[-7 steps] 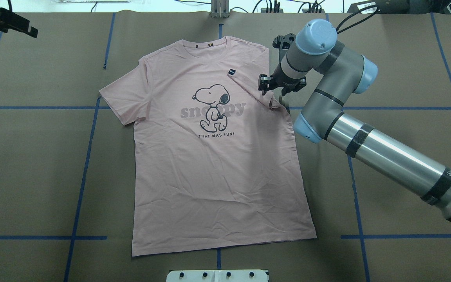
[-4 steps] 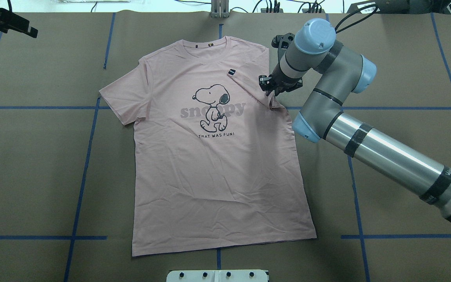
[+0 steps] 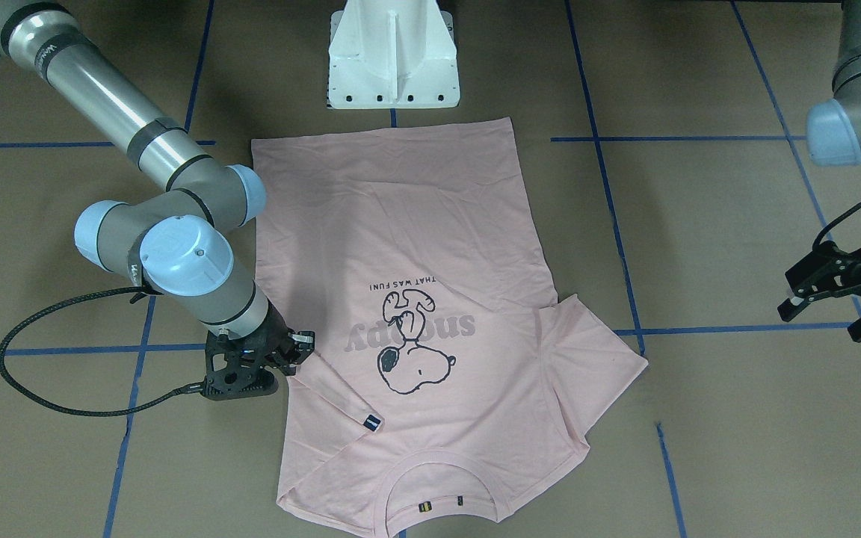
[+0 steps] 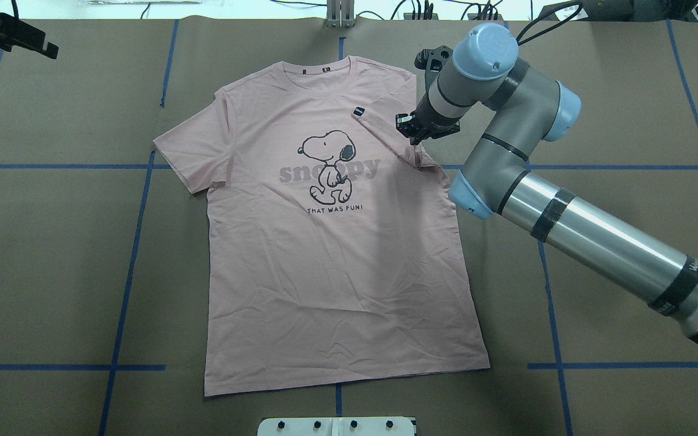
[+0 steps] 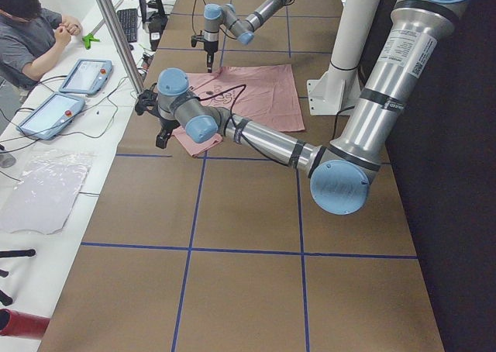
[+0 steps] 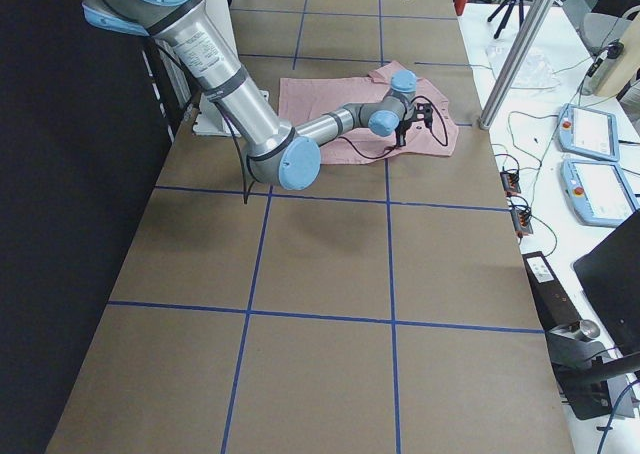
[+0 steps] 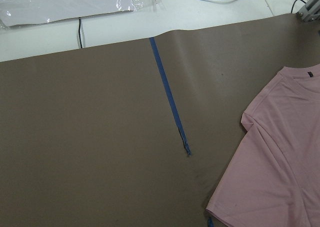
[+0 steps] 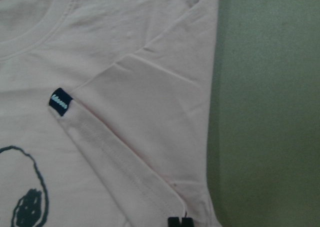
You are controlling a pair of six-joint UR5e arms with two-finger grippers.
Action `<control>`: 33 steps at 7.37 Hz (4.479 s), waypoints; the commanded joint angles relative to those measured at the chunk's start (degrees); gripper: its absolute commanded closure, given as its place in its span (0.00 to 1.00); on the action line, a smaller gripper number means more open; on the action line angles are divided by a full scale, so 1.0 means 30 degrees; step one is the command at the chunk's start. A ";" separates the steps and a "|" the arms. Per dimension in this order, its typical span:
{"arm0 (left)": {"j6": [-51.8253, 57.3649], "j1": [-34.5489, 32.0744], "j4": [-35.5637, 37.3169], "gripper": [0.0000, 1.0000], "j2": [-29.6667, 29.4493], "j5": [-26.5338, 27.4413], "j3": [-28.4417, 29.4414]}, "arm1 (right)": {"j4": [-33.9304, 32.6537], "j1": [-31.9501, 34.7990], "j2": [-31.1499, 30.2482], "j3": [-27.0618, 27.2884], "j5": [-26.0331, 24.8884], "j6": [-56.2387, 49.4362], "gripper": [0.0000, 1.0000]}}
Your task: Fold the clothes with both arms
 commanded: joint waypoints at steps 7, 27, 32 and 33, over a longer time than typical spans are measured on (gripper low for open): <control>-0.0986 0.0058 0.0000 0.00 -0.0029 0.0028 0.0147 | -0.0051 -0.1537 0.0069 0.1447 0.0013 0.0330 0.00; -0.8203 0.8643 -0.5654 1.00 -0.1260 1.0312 0.5186 | -1.0510 0.2769 -0.1454 0.6867 0.1332 -0.3801 0.00; -1.0673 0.8788 -0.1301 1.00 -0.3912 0.9903 0.2784 | -1.0452 0.2740 -0.1454 0.6867 0.1332 -0.3772 0.00; -1.2317 0.9398 -0.1202 1.00 -0.5027 0.9902 0.3335 | -1.0452 0.2769 -0.1483 0.6867 0.1332 -0.3801 0.00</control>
